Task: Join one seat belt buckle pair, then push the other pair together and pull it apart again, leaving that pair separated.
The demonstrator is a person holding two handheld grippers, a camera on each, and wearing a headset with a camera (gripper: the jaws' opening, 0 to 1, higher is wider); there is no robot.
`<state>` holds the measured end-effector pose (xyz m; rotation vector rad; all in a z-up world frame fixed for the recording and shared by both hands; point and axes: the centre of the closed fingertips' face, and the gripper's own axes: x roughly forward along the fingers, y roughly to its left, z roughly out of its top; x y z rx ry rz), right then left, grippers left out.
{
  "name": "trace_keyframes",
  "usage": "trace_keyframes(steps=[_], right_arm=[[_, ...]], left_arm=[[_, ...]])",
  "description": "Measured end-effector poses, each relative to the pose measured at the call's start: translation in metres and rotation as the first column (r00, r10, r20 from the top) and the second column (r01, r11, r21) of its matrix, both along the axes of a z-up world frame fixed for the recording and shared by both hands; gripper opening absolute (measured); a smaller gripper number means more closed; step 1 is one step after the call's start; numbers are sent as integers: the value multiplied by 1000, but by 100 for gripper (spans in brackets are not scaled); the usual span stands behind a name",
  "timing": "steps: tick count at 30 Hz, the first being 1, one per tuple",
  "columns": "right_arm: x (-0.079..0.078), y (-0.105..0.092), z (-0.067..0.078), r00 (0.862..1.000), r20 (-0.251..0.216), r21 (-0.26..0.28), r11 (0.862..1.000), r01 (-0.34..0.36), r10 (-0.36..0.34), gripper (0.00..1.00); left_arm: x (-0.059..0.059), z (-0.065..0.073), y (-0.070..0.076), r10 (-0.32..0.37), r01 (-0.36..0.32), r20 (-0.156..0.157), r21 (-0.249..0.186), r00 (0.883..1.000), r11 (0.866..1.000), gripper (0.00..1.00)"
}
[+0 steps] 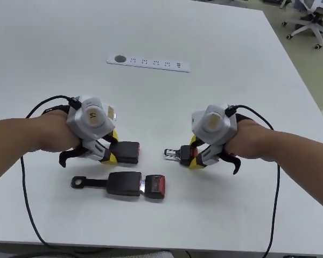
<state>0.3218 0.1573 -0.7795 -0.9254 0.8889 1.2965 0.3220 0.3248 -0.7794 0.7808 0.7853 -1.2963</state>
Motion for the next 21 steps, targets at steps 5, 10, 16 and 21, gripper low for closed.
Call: trace_keyframes(steps=[5,10,16,21], right_arm=[[-3,14,1,1000,-3,6,1000,-3,3,31],[1,33,-1,1000,0,13,1000,4,-4,31],[-4,57,-2,1000,2,23,1000,-11,11,31],[-4,62,-4,1000,-2,11,1000,7,-7,31]], left_arm=[[-1,0,-1,-4,5,-15,9,1000,1000,32],[-2,0,-2,-3,3,-25,14,1000,1000,33],[0,-1,-2,-4,5,-30,13,1000,1000,33],[-1,-1,-2,-15,15,-23,20,1000,1000,32]])
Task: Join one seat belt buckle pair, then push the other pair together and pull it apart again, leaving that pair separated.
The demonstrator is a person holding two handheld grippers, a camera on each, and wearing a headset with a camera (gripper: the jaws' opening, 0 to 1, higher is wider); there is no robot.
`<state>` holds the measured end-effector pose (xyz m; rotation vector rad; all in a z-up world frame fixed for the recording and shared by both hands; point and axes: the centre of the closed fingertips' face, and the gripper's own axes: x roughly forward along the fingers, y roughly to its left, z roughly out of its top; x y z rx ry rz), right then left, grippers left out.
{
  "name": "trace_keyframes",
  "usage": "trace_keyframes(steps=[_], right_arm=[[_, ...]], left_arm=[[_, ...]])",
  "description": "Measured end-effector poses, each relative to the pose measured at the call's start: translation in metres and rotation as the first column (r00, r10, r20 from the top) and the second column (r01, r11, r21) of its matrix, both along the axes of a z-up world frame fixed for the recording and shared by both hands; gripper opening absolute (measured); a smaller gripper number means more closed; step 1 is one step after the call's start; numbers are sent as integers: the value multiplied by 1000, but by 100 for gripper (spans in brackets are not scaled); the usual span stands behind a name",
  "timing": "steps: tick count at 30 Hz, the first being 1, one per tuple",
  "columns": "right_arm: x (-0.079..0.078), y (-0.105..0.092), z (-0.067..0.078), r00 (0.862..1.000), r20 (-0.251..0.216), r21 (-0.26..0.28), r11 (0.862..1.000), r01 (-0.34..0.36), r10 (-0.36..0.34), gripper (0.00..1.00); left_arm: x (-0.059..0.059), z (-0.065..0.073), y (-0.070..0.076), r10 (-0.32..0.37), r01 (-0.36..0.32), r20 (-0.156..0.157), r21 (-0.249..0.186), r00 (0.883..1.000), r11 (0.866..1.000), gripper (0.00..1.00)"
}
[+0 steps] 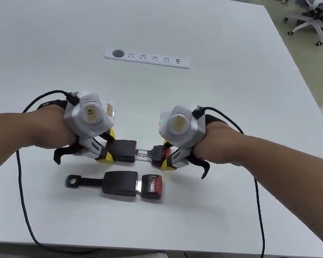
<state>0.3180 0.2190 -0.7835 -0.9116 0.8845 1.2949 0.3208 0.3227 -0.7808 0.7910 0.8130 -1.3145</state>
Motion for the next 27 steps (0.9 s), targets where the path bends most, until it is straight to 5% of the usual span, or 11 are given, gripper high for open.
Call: trace_keyframes(steps=[2,27], right_arm=[[1,1,0,999,-18,-2,999,47,-47,31],[-2,15,3,998,33,30,998,-48,47,30]], left_arm=[[0,0,0,4,-4,1,-3,1000,1000,32],[-4,6,-7,-24,24,3,-9,1000,1000,31]])
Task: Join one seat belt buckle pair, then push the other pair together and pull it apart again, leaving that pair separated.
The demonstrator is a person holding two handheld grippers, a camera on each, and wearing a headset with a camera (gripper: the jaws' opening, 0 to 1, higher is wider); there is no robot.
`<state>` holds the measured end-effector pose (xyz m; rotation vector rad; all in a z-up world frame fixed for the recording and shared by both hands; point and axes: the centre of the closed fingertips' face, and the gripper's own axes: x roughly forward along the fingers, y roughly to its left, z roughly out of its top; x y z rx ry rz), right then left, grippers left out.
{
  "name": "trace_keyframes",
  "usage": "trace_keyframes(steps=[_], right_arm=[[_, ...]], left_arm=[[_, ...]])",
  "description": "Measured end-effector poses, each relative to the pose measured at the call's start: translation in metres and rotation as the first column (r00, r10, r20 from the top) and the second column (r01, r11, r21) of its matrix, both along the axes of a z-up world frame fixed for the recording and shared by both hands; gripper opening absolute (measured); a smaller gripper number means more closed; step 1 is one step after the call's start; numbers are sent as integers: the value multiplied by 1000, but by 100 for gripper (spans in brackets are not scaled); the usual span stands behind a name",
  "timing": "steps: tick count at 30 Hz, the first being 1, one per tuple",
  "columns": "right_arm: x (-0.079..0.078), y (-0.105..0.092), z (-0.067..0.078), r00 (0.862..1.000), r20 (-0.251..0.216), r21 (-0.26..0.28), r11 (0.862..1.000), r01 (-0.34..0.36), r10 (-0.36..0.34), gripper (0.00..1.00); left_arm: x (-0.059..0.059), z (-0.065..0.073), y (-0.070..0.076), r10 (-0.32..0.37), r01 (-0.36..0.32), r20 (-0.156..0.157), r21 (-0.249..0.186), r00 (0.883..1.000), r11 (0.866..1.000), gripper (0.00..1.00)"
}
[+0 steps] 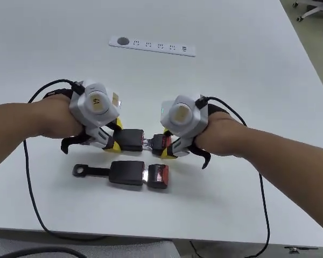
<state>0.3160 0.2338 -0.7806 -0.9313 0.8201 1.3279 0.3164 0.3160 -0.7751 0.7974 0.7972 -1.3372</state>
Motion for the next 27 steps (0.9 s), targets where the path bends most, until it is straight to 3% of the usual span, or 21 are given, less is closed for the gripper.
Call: trace_keyframes(steps=[17,20,22,23,27], right_arm=[[4,4,3,1000,16,-40,999,-9,10,28],[5,6,2,1000,20,-36,999,-10,11,28],[4,17,2,1000,9,-14,1000,3,-3,29],[5,18,-1,1000,24,-32,999,-5,5,29],[2,16,1,1000,17,-20,1000,-1,2,29]], left_arm=[[-3,4,-3,-12,12,-5,10,1000,1000,30],[-2,3,-2,-6,6,-6,5,1000,1000,30],[0,1,-1,-1,1,-4,0,1000,1000,30],[1,0,0,6,-6,-4,-6,1000,1000,30],[1,0,1,19,-19,-1,-25,1000,1000,30]])
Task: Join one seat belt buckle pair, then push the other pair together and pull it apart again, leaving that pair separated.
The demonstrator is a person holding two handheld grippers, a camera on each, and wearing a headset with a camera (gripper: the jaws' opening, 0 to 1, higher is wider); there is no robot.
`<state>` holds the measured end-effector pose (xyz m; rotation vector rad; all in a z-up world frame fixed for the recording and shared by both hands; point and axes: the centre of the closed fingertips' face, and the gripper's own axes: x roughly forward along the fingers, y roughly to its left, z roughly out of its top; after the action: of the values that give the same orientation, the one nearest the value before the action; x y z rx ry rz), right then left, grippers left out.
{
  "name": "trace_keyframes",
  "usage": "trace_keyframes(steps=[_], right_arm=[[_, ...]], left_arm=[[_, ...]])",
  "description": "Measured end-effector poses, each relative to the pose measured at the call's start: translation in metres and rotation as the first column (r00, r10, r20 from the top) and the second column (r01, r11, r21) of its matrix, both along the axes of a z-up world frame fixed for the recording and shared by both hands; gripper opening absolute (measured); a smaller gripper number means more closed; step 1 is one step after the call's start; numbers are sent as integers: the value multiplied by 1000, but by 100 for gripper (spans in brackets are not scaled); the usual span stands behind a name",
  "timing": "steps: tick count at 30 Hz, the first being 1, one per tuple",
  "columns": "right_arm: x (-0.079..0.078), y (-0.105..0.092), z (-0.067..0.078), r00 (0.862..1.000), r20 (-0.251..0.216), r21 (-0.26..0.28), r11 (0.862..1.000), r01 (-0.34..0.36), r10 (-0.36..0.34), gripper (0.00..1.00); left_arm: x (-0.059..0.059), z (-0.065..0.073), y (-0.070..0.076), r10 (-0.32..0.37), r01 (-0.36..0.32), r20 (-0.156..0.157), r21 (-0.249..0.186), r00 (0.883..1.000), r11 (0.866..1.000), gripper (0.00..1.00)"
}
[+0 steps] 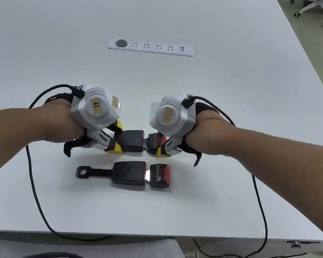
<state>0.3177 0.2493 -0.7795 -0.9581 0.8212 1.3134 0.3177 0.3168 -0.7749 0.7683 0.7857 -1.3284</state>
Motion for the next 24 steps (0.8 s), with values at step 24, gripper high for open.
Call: trace_keyframes(steps=[24], right_arm=[[1,0,2,1000,-20,-29,1000,-9,9,30]], left_arm=[[3,-7,3,1,-1,-12,34,1000,999,31]])
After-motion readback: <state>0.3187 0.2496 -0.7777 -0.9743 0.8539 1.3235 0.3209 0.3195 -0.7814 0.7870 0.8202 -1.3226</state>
